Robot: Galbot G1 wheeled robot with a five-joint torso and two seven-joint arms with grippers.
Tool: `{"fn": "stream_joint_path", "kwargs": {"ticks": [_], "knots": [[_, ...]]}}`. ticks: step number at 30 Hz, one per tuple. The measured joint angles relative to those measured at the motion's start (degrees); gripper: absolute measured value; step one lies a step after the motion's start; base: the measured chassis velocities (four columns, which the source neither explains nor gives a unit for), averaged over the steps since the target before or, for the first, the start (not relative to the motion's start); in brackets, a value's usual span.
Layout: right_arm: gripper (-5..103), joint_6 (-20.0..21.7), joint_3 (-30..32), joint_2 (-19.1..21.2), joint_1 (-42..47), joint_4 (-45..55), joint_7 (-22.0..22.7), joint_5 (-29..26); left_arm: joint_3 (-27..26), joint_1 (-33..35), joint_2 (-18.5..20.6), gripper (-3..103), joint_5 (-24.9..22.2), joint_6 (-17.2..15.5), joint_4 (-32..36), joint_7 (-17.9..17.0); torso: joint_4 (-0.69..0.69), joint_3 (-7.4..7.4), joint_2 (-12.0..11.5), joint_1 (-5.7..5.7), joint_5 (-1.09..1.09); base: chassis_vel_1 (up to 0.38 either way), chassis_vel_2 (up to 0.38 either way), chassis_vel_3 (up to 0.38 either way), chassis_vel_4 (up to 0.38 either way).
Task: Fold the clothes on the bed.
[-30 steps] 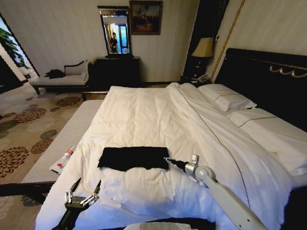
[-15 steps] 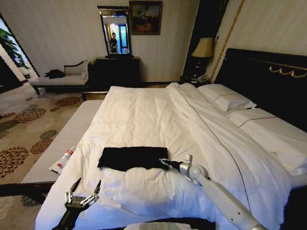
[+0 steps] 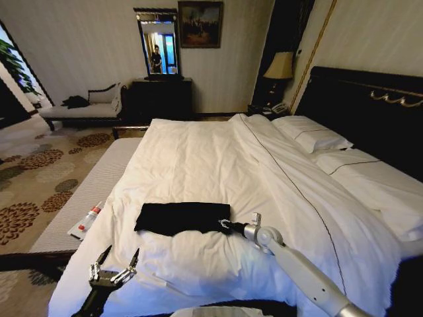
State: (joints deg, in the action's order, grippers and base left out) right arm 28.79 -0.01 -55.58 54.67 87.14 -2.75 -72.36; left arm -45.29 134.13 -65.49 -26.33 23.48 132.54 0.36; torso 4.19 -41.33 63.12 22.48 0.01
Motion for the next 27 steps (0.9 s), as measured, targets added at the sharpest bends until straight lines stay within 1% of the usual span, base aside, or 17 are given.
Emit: {"fn": "stream_joint_path", "kwargs": {"ticks": [2,4,5,6,8,9,19,23,27], "knots": [[21,0.04,0.07,0.04,-0.16,0.10,-0.03,-0.12,0.00,0.00,0.00,100,0.00,0.00,0.00,0.00,0.00,0.00,0.00,0.00,0.01,0.000,0.000,0.000,0.000],[21,0.09,0.16,0.05,-0.17,0.31,-0.04,-0.09,0.00,0.00,0.00,100,0.00,0.00,0.00,0.00,-0.01,0.00,0.00,0.00,0.00,0.000,0.000,0.000,0.000],[10,0.24,0.32,0.09,-0.09,0.76,-0.03,-0.10,0.00,0.00,0.00,100,0.00,0.00,0.00,0.00,0.00,0.00,0.00,0.00,0.00,0.000,0.000,0.000,0.000],[6,0.30,0.44,0.10,0.03,1.05,0.00,-0.11,0.00,0.00,0.00,100,0.00,0.00,0.00,0.00,0.00,0.00,0.00,0.00,-0.01,0.000,0.000,0.000,0.000],[6,0.32,0.55,0.11,0.16,1.31,0.02,-0.11,0.00,0.00,0.00,100,0.00,0.00,0.00,0.00,0.00,0.00,0.00,0.00,-0.01,0.000,0.000,0.000,0.000],[4,0.35,0.68,0.12,0.33,1.66,0.05,-0.12,0.00,0.00,0.00,100,0.00,0.00,0.00,0.00,0.01,0.00,0.00,0.00,-0.01,0.000,0.000,0.000,0.000],[4,0.39,1.17,0.15,0.75,2.94,0.21,-0.14,0.00,0.00,0.00,100,0.00,0.00,0.00,0.00,0.02,0.00,0.00,0.00,-0.02,0.000,0.000,0.000,0.000],[4,0.57,1.69,0.25,1.09,4.68,0.99,-0.48,0.00,0.00,0.00,100,0.00,0.00,0.00,0.00,0.01,0.00,-0.01,0.00,-0.01,0.000,0.000,0.000,0.000],[4,1.04,2.99,1.32,2.12,7.29,1.68,-1.34,0.00,0.00,0.00,100,0.00,0.00,0.00,0.00,0.01,0.00,0.00,0.00,0.00,0.000,0.000,0.000,0.000]]}}
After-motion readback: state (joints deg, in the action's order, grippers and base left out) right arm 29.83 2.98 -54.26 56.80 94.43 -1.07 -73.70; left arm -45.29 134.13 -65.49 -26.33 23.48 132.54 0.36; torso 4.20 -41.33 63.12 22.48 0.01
